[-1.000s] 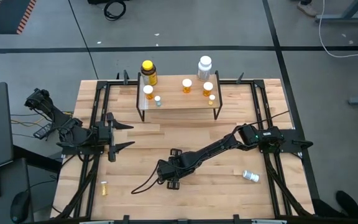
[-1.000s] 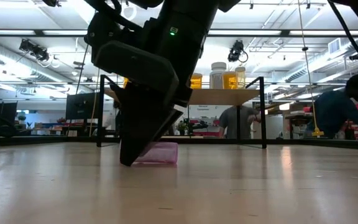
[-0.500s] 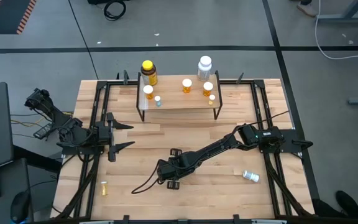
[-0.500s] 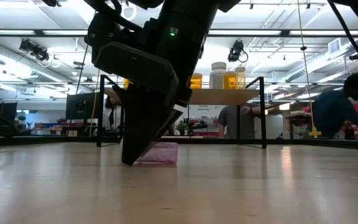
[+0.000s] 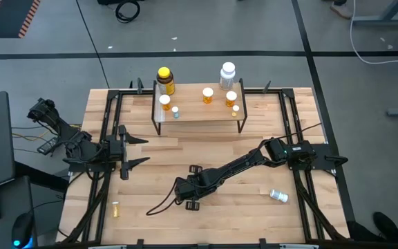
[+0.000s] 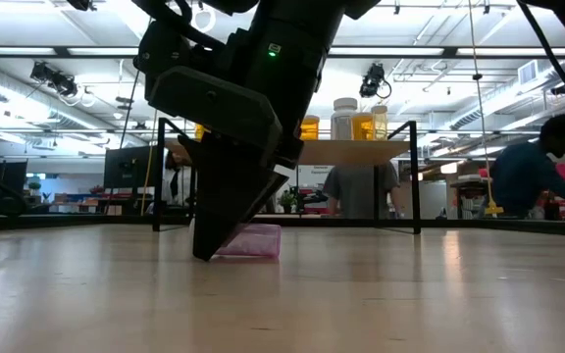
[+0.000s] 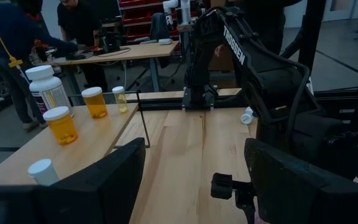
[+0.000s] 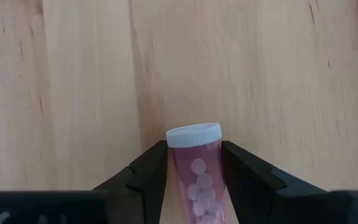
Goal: Pick and place medicine bottles onto shelf by color
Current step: Put the pink pill bottle on the shelf
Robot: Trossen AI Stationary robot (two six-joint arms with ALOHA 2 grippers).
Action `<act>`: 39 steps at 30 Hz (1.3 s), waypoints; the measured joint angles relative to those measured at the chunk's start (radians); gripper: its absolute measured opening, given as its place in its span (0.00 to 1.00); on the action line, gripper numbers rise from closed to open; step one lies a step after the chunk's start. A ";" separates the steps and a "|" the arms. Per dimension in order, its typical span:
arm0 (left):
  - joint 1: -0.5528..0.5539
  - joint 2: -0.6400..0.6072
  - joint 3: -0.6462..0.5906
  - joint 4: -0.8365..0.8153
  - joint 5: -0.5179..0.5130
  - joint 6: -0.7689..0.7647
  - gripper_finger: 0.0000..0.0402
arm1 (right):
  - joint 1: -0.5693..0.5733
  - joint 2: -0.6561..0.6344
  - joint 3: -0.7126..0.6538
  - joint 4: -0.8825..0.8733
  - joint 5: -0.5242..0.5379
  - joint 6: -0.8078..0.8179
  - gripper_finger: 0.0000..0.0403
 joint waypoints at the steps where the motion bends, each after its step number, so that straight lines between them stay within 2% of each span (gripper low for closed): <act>1: 0.000 0.000 0.000 0.000 0.000 0.000 0.71 | 0.000 0.000 0.000 0.000 0.000 0.003 0.39; 33: 0.000 0.000 0.000 0.000 0.000 0.000 0.71 | -0.019 -0.019 0.000 0.031 0.012 0.036 0.39; 39: -0.001 0.000 0.000 0.000 0.000 0.000 0.71 | -0.024 -0.047 0.000 0.030 0.071 0.032 0.39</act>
